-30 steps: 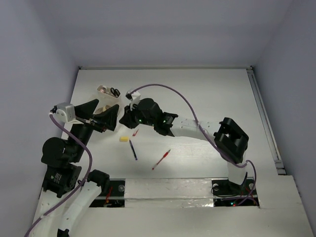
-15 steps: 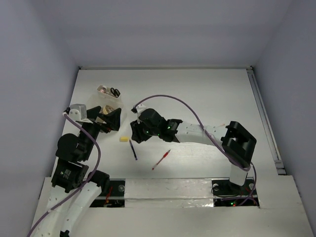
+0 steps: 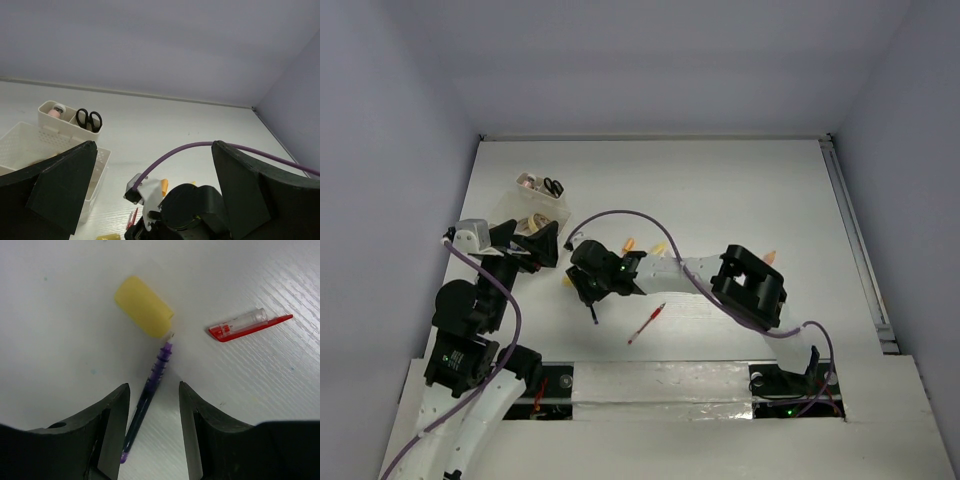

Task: Sort the stationery into containers
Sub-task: Pick up the pen from the center of the board.

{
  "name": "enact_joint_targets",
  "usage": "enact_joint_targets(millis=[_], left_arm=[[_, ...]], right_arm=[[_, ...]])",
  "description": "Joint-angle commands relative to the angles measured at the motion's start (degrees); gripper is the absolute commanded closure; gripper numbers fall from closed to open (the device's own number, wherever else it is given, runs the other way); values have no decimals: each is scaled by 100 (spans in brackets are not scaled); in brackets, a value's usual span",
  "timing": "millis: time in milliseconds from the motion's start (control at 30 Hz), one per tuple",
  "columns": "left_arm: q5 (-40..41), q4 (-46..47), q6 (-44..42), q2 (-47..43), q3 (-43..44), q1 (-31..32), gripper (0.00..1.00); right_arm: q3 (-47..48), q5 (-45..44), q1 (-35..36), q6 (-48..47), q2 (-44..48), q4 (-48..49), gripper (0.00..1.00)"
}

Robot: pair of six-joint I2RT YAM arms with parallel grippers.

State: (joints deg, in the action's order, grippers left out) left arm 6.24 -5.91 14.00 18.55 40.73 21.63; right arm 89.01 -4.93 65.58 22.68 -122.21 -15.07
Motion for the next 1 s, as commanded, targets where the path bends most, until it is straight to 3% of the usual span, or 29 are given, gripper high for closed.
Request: enact_joint_targets(millis=[0,167,200,300,500,567,600,667,967], left_arm=[[18,222,-11,-27,-39,-27,1],[-44,222,-20,9,-48,-27,1],[-44,231,-20,9,-48,-27,1],[-96,231,-29,44,-56,-27,1],[-193,231,-29,176,-48,-27,1],[-185,231,-29,167,-48,-27,1],[-185,231,-29,176,-48,-27,1],[-272,240,-29,219,-56,-27,1],[-1887,494,68,808,-13,-27,1]], right_arm=[[415,-429,86,-18,-153,-329,51],[652,-781,86,-79,-452,-576,56],[661,-808,86,-62,-470,-689,65],[417,-931,139,-9,-365,-682,79],[82,-1352,139,-17,13,-909,82],[-85,-1441,139,-44,118,-936,90],[-155,-1458,139,-35,154,-919,100],[-436,-1485,139,9,276,-770,100],[-2256,-299,-151,413,2218,2463,100]])
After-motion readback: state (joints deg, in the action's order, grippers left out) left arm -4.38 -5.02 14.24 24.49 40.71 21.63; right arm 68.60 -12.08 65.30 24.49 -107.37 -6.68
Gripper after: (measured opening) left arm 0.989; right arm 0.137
